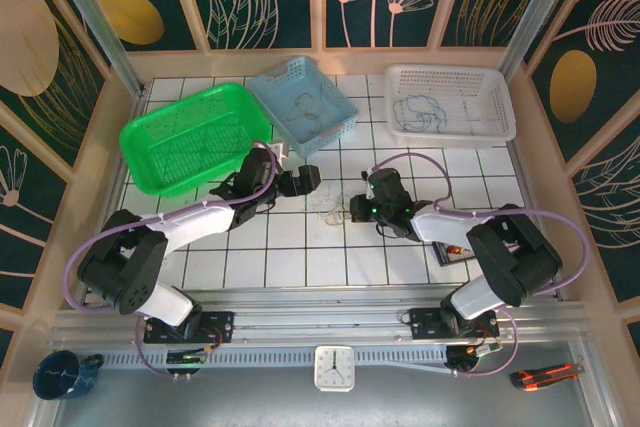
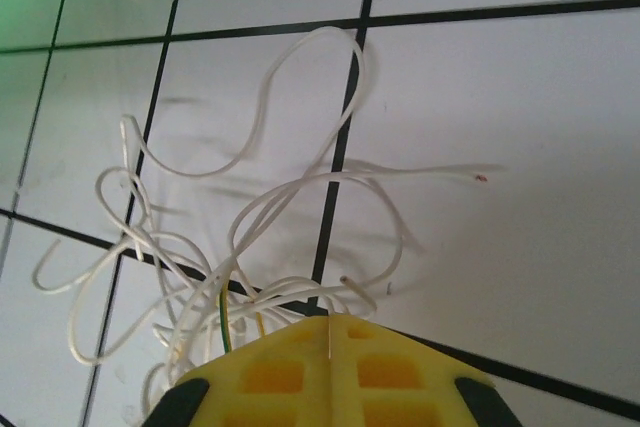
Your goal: Untangle the cables
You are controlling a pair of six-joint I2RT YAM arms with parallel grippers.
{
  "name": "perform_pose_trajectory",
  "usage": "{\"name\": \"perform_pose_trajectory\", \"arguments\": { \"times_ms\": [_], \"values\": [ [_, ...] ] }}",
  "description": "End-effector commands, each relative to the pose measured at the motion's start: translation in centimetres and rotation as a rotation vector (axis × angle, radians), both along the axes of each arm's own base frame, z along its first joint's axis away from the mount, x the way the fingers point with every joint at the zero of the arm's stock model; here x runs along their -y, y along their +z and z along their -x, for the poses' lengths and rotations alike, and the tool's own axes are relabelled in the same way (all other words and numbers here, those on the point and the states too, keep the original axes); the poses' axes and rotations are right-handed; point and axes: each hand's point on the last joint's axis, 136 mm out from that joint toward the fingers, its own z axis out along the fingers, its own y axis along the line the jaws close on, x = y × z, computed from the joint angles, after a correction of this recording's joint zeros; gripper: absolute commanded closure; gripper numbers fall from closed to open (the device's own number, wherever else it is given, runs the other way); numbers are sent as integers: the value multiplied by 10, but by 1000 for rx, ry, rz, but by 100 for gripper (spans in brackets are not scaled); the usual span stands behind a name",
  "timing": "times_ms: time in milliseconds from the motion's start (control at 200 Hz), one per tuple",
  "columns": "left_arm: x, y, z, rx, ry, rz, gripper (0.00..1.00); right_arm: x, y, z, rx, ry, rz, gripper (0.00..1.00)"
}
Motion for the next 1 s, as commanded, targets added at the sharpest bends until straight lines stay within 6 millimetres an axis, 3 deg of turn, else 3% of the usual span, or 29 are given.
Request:
{"name": "perform_pose_trajectory", "arguments": {
  "times_ms": [0, 220, 420, 590, 731, 866, 996],
  "values": [
    [4, 9, -4, 14, -13, 21, 1, -6, 32, -10, 78, -10, -36, 100],
    [12, 17, 2, 54, -81, 53, 1, -10, 95, -10, 171, 2, -139, 100],
    [29, 37, 17, 142, -213, 137, 1, -22, 149, -11, 241, 40, -220, 100],
    [31, 52, 28, 245, -277, 168, 1, -28, 171, -14, 265, 63, -244, 100],
    [45, 59, 41, 308, -362, 162, 1, -35, 189, -13, 277, 80, -286, 100],
    [64, 59, 53, 355, -435, 140, 1, -40, 200, -12, 285, 91, -312, 100],
    [71, 55, 51, 377, -429, 129, 1, -47, 209, -9, 288, 106, -337, 100]
  ]
}}
